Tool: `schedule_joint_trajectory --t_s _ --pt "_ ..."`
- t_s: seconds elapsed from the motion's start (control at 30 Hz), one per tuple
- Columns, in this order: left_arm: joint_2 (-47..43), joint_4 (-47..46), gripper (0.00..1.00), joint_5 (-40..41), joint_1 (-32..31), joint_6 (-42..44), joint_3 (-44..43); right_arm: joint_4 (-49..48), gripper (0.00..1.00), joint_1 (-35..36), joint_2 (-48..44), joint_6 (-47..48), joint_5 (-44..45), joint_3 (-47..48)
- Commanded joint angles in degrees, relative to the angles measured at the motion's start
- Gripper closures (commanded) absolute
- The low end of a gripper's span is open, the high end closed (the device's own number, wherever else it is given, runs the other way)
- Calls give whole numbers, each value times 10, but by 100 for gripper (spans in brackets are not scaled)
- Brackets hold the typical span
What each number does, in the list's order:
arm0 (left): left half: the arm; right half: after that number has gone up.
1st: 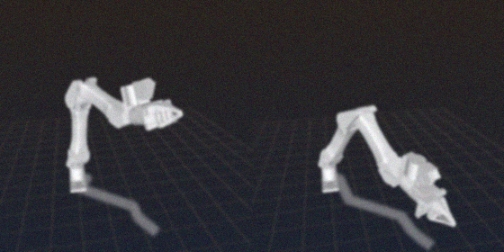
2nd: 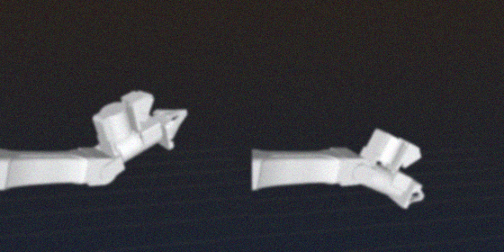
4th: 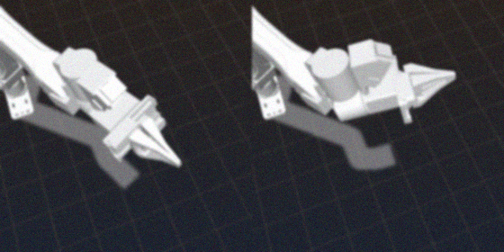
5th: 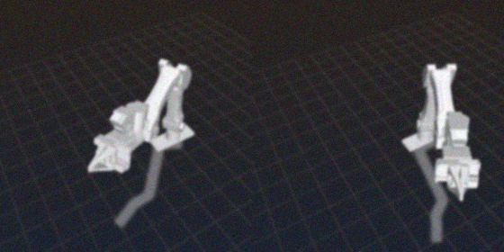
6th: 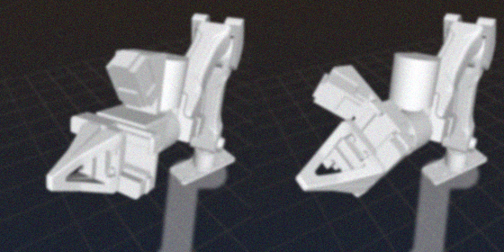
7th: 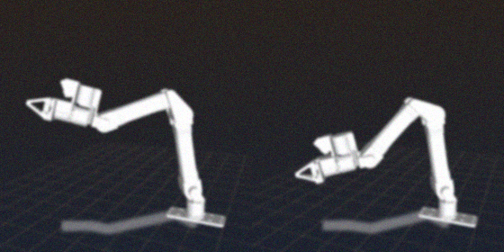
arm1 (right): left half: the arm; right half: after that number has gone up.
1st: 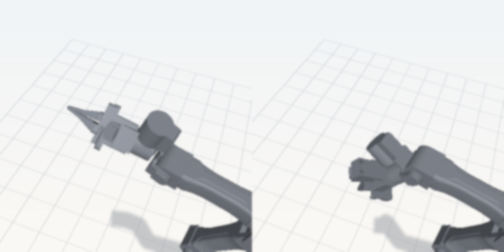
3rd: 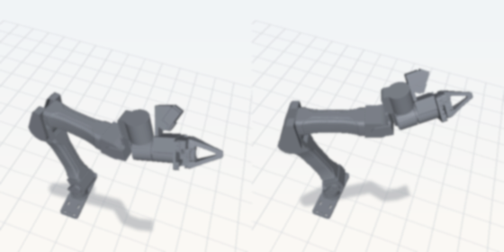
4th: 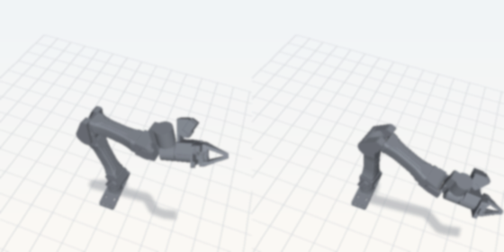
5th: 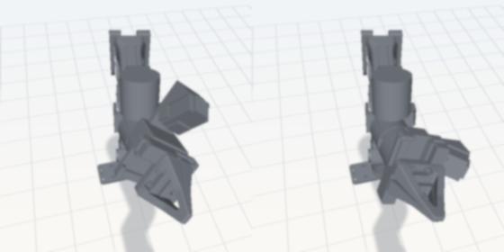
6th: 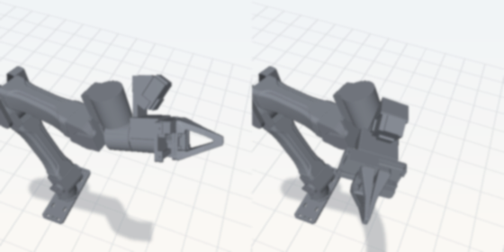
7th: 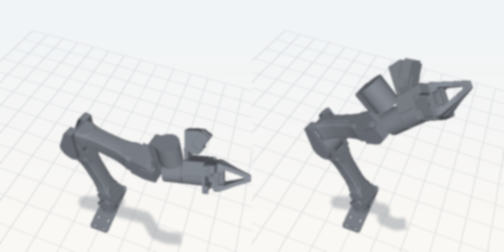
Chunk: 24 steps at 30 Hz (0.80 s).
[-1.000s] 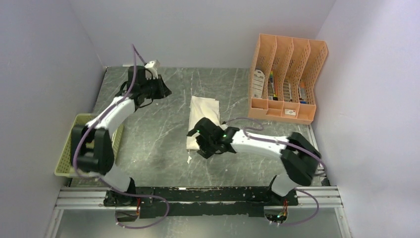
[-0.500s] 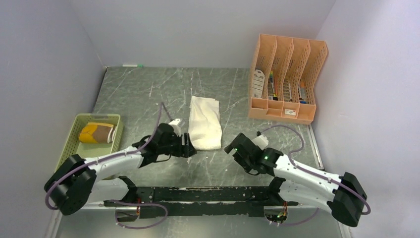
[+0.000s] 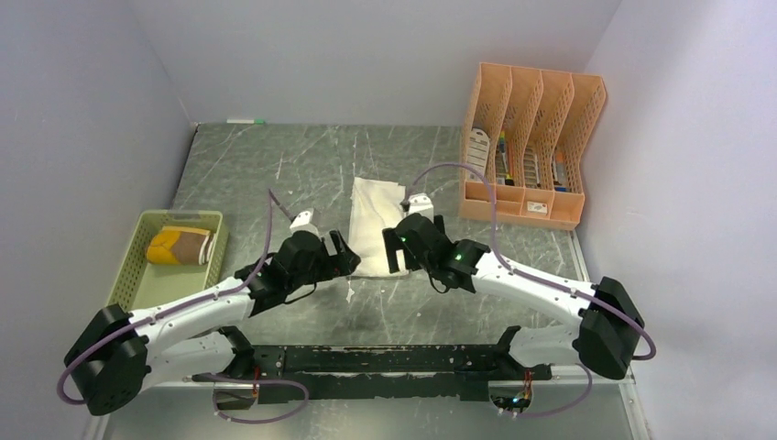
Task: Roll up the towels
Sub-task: Roll the towel at the center of the board.
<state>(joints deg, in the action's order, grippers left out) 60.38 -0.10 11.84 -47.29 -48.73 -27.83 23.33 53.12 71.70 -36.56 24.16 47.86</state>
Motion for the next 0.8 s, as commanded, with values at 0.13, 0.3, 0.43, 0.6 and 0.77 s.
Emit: schedule_joint_trajectory --t_s 0.13,0.3,0.43,0.6,0.77 --pt "-127 65 3 -16 135 -182 75 -143 5 49 -65 429 -130 -70" --pt "-133 72 3 -119 262 -157 86 -162 1 95 -87 617 -197 -77" --pt "-30 45 3 -220 318 -146 67 -114 8 123 18 700 -174 -41" --pt "30 -4 3 -265 352 -155 60 -158 13 167 93 767 -88 -62" --pt "40 -28 3 -289 374 -160 60 -213 13 167 117 787 -60 -70"
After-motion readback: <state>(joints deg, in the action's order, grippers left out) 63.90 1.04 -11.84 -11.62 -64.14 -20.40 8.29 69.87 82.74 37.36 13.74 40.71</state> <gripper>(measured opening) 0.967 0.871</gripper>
